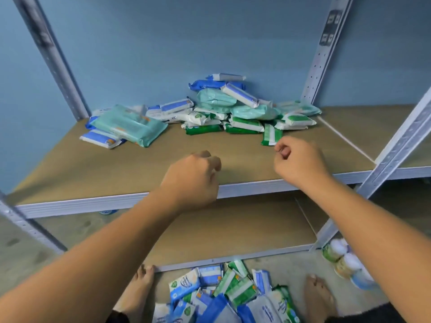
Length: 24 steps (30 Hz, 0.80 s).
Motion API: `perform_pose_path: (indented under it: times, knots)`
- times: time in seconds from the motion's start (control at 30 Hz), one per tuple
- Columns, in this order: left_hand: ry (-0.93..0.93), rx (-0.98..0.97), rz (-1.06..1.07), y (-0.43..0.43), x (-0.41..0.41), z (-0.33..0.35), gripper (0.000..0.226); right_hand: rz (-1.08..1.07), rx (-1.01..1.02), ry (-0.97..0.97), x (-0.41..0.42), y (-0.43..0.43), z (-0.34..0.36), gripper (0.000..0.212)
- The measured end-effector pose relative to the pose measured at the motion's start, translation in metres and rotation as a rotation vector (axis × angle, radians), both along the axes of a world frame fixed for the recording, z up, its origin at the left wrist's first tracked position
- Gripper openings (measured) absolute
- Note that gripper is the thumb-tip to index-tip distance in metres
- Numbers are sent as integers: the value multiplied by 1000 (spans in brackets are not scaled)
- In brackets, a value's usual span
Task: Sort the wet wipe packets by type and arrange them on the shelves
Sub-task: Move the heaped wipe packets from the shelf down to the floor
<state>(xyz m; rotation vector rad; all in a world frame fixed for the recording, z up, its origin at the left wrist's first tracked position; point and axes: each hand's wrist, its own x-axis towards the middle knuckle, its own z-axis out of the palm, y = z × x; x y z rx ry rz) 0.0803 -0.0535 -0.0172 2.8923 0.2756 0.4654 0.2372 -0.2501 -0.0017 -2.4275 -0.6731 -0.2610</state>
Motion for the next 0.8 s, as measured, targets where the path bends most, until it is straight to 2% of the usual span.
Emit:
perform_pose_path:
  times: [0.1, 0.27, 0.33, 0.43, 0.5, 0.67, 0.8]
  knots:
    - [-30, -23, 3, 16, 30, -5, 29, -68, 93, 33, 26, 7, -9, 15]
    - [-101, -42, 50, 35, 86, -9, 40, -56, 46, 4, 73, 26, -33, 24]
    - [-138, -40, 119, 43, 103, -8, 45, -75, -22, -2, 89, 37, -35, 33]
    - [-133, -137, 210, 61, 124, -10, 64, -127, -244, 45, 105, 52, -35, 51]
    - [-137, -164, 273, 78, 135, -15, 74, -134, -301, 79, 113, 58, -36, 55]
    - [-91, -163, 387, 106, 154, -32, 92, -157, -256, 97, 126, 71, -40, 44]
    - [-175, -24, 446, 117, 161, -31, 80, -139, -308, 43, 130, 79, -38, 31]
